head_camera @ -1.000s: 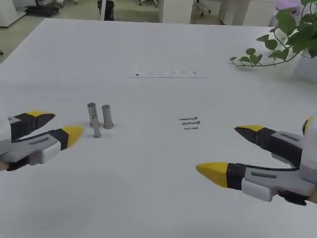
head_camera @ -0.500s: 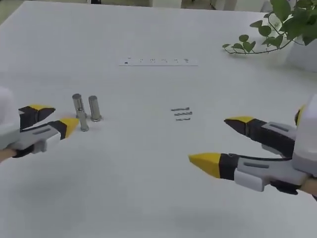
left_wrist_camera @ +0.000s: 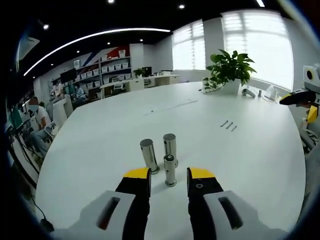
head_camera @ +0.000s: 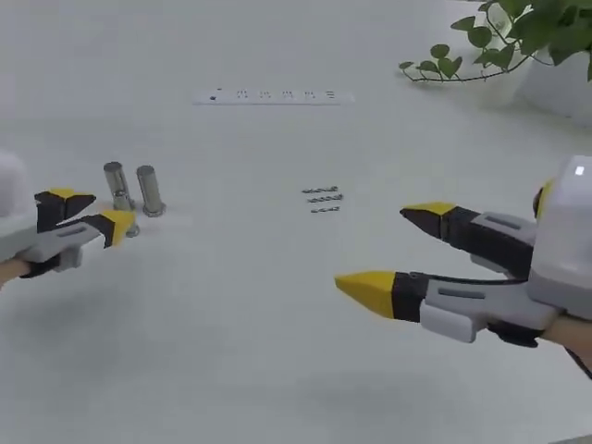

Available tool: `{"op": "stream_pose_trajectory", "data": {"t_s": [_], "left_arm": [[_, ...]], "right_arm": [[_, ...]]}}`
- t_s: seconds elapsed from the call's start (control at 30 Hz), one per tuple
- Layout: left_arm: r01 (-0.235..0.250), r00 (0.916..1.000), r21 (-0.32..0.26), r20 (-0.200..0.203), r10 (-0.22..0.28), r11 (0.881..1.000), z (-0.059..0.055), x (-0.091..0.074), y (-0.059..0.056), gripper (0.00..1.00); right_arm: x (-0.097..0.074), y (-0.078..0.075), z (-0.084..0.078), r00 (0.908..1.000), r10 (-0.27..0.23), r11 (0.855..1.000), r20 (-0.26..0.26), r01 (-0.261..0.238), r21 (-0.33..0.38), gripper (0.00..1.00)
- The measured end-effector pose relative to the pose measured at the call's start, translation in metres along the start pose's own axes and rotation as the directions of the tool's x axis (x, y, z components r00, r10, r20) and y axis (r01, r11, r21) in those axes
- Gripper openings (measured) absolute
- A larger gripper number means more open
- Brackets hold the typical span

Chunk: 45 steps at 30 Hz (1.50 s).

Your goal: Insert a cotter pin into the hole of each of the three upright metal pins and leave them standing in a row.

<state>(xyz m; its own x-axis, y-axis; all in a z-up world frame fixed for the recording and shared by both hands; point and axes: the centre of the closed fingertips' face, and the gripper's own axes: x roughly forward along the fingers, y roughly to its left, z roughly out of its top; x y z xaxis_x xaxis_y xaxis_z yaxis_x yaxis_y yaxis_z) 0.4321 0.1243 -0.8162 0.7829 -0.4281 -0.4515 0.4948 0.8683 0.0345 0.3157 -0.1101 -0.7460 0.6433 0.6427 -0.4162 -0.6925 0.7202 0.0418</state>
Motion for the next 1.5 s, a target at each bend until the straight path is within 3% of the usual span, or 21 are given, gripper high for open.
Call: {"op": "stream_pose_trajectory", "data": {"t_s": [0.33,0.77,0.9,1.13,1.5], "left_arm": [[0.014,0.9996,-0.001,-0.023,-0.014,1.0,-0.009,0.019,0.0,0.21],[0.034,0.9986,0.013,-0.041,-0.033,0.999,-0.015,0.026,-0.004,0.08],[0.027,0.9986,0.031,-0.046,-0.026,0.999,-0.018,0.027,-0.005,0.08],[-0.009,0.9991,-0.004,-0.041,0.009,1.0,-0.019,0.027,-0.004,0.08],[-0.125,0.9915,-0.067,-0.045,0.122,0.99,-0.019,0.025,-0.004,0.07]], "right_arm": [[0.004,-0.002,-0.004,0.9999,0.011,1.0,-0.006,-0.011,0.016,0.68],[0.01,-0.002,-0.005,0.9996,0.022,1.0,-0.019,-0.022,0.012,0.68],[0.01,-0.003,-0.005,0.9996,0.02,1.0,-0.021,-0.02,0.007,0.68],[0.012,-0.003,-0.005,0.9993,0.022,1.0,-0.031,-0.022,-0.002,0.66],[0.015,-0.005,-0.006,0.9991,0.017,1.0,-0.039,-0.017,0.012,0.61]]}}
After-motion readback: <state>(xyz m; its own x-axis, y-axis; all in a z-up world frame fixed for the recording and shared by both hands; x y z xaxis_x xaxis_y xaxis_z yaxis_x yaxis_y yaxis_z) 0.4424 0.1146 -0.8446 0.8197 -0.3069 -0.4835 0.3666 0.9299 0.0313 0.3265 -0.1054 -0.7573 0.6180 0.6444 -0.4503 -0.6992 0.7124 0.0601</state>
